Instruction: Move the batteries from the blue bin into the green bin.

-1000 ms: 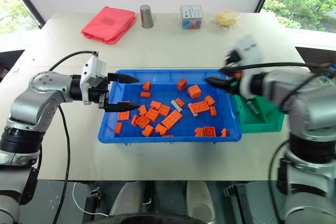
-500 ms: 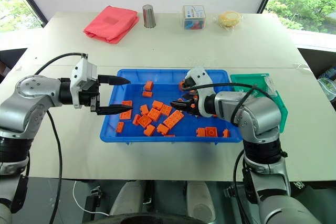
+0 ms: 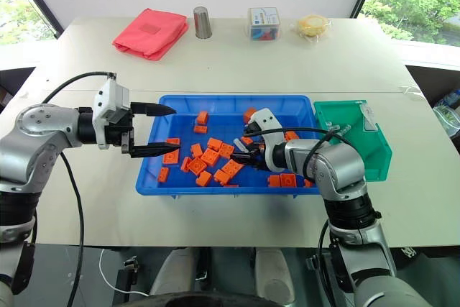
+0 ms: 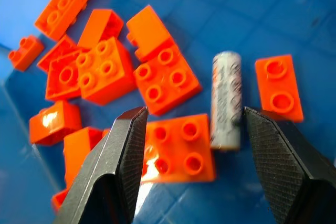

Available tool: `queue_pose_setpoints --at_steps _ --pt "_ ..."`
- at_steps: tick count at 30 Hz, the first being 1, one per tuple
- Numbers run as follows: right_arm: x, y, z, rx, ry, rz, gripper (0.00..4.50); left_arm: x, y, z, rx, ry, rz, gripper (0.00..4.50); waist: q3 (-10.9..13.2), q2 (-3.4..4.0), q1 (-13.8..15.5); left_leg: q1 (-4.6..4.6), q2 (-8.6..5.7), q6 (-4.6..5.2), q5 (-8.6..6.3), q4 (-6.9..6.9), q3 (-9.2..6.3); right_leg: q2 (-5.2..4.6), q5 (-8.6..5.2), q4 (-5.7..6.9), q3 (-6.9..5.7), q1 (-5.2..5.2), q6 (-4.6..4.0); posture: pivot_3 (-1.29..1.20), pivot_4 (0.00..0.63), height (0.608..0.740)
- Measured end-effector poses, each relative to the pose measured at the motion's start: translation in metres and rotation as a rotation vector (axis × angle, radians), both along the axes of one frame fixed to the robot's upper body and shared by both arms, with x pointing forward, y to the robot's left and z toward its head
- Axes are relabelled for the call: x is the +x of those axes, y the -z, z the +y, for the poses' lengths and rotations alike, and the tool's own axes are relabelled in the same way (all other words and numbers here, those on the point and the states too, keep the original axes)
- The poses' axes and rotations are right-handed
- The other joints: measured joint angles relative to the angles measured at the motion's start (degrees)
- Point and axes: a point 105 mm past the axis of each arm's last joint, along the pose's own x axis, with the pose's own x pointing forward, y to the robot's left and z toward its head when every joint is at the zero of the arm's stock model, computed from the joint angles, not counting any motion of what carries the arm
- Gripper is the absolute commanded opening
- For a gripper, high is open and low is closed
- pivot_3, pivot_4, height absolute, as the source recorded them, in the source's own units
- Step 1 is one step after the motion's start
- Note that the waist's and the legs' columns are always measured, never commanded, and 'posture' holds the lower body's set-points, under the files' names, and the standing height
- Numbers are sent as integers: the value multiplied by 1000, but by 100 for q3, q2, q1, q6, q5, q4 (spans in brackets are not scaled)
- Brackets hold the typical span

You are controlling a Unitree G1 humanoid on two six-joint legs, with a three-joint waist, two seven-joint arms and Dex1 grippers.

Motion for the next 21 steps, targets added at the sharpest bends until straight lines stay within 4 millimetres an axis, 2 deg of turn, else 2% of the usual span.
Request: queue_pose_setpoints --at_steps 7,10,14,21 --pt "8 0 -2 -32 -11 -37 2952 1 0 -2 -11 1 -2 4500 0 0 3 2 0 0 0 0 0 0 0 0 0 3 0 0 150 736" --pt "9 1 -5 -75 -35 -65 2142 1 0 -3 -15 -2 -4 4500 0 0 5 2 0 0 0 0 0 -1 0 0 0 3 0 0 150 736" --pt "9 3 -8 -132 -67 -108 142 1 0 -3 -16 -4 -5 4500 -1 -1 5 2 0 0 0 0 0 0 0 -1 0 4 0 0 150 736" --pt "6 3 -3 -99 -74 -87 50 1 0 -3 -16 -5 -6 4500 -1 -1 3 4 1 0 0 0 0 1 0 0 0 5 0 0 150 736"
